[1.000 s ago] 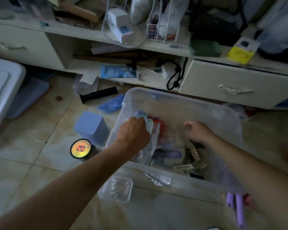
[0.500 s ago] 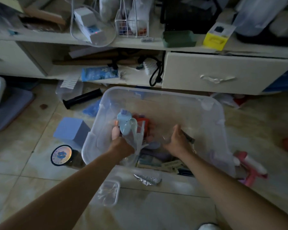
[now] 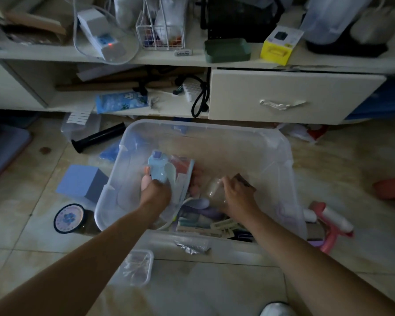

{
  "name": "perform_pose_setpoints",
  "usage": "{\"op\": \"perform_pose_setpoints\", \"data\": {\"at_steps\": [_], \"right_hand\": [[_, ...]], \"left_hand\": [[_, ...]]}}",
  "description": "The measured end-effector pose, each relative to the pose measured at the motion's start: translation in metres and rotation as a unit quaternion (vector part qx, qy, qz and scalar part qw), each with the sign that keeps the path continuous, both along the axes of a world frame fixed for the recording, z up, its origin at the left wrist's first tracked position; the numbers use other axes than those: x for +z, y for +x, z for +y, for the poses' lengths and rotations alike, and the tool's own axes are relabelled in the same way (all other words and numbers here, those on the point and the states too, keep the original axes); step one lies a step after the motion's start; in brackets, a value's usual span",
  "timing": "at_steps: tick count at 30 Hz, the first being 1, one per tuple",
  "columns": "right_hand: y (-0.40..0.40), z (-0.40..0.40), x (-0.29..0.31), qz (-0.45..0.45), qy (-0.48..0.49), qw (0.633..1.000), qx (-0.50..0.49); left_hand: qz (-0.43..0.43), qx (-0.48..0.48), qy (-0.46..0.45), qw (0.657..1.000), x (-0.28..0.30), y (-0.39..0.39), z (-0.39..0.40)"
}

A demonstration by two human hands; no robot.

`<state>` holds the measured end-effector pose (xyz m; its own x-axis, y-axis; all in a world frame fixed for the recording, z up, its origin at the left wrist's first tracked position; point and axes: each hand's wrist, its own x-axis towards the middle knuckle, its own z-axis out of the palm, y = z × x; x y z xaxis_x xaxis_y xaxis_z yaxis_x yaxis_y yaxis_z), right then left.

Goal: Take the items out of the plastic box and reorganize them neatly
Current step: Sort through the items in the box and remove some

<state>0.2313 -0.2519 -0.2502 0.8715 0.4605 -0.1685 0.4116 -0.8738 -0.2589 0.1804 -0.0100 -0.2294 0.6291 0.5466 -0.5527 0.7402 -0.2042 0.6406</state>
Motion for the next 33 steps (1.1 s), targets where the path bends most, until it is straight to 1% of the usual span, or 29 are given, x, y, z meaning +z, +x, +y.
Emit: {"op": "perform_pose_setpoints", "data": {"at_steps": [1, 3, 4, 5, 6, 7, 8, 9, 10, 11, 13, 14, 16, 19, 20, 23, 25, 26, 28, 29, 30, 31, 32, 33], "right_hand": [[-0.003, 0.0, -0.002, 0.012, -0.006, 1.0, 0.013], [-0.005, 0.001, -0.004, 0.026, -0.027, 0.998, 0.042], [-0.004, 0.002, -0.005, 0.033, -0.037, 0.997, 0.055], [-0.003, 0.003, -0.005, 0.044, -0.041, 0.996, 0.066], [-0.001, 0.005, -0.003, 0.057, -0.038, 0.995, 0.077], [-0.001, 0.007, -0.002, 0.073, -0.033, 0.993, 0.087], [-0.001, 0.009, -0.001, 0.087, -0.029, 0.991, 0.097], [-0.003, 0.011, 0.0, 0.098, -0.031, 0.989, 0.109], [-0.006, 0.013, 0.003, 0.096, -0.04, 0.987, 0.122], [-0.008, 0.015, 0.004, 0.08, -0.052, 0.986, 0.138], [-0.011, 0.017, 0.008, 0.035, -0.073, 0.983, 0.167], [-0.01, 0.016, 0.01, 0.021, -0.079, 0.982, 0.169], [-0.006, 0.014, 0.013, 0.01, -0.094, 0.986, 0.138], [0.0, 0.009, 0.014, -0.009, -0.1, 0.989, 0.108], [0.0, 0.008, 0.012, 0.001, -0.106, 0.989, 0.106], [-0.001, 0.008, 0.008, 0.075, -0.166, 0.978, 0.101], [-0.001, 0.007, 0.004, 0.083, -0.185, 0.976, 0.075], [0.0, 0.006, 0.002, 0.083, -0.176, 0.98, 0.053], [0.004, 0.008, 0.005, 0.053, -0.127, 0.99, 0.016], [0.007, 0.012, 0.009, 0.026, -0.082, 0.996, -0.001], [0.008, 0.018, 0.016, -0.001, -0.017, 1.0, -0.024], [0.009, 0.026, 0.027, 0.004, 0.066, 0.996, -0.056], [0.009, 0.036, 0.042, 0.067, 0.167, 0.98, -0.091], [0.01, 0.045, 0.059, 0.196, 0.257, 0.938, -0.128]], "left_hand": [[-0.013, 0.0, -0.018, 1.0, 0.006, 0.0, -0.004], [-0.057, 0.047, -0.058, 0.996, 0.02, -0.003, -0.011], [-0.08, 0.065, -0.093, 0.99, 0.023, -0.003, -0.012], [-0.089, 0.063, -0.105, 0.988, 0.03, -0.005, -0.017], [-0.081, 0.042, -0.111, 0.99, 0.029, -0.004, -0.018], [-0.062, 0.0, -0.093, 0.994, 0.03, -0.004, -0.02], [-0.017, -0.06, -0.041, 0.997, 0.033, -0.006, -0.022], [0.026, -0.113, 0.02, 0.993, 0.034, -0.007, -0.024], [0.034, -0.135, 0.066, 0.988, 0.031, -0.007, -0.022], [0.036, -0.126, 0.056, 0.99, 0.029, -0.007, -0.019], [0.031, -0.103, -0.003, 0.994, 0.031, -0.006, -0.013], [0.037, -0.109, -0.018, 0.993, 0.033, -0.006, -0.01], [0.042, -0.126, -0.025, 0.991, 0.035, -0.007, -0.002], [0.02, -0.07, -0.062, 0.995, 0.039, -0.01, 0.003], [0.019, -0.058, -0.073, 0.995, 0.04, -0.012, 0.004], [0.028, -0.051, -0.079, 0.995, 0.041, -0.016, 0.003], [0.025, -0.056, -0.082, 0.995, 0.043, -0.017, 0.003], [0.017, -0.058, -0.092, 0.994, 0.043, -0.018, 0.004], [0.013, -0.067, -0.115, 0.991, 0.049, -0.019, 0.003], [0.02, -0.079, -0.132, 0.988, 0.054, -0.019, 0.002], [0.029, -0.097, -0.151, 0.983, 0.06, -0.019, 0.001], [0.033, -0.114, -0.171, 0.978, 0.064, -0.019, 0.0], [0.032, -0.125, -0.184, 0.975, 0.067, -0.02, 0.0], [0.028, -0.13, -0.196, 0.972, 0.069, -0.02, 0.0]]}}
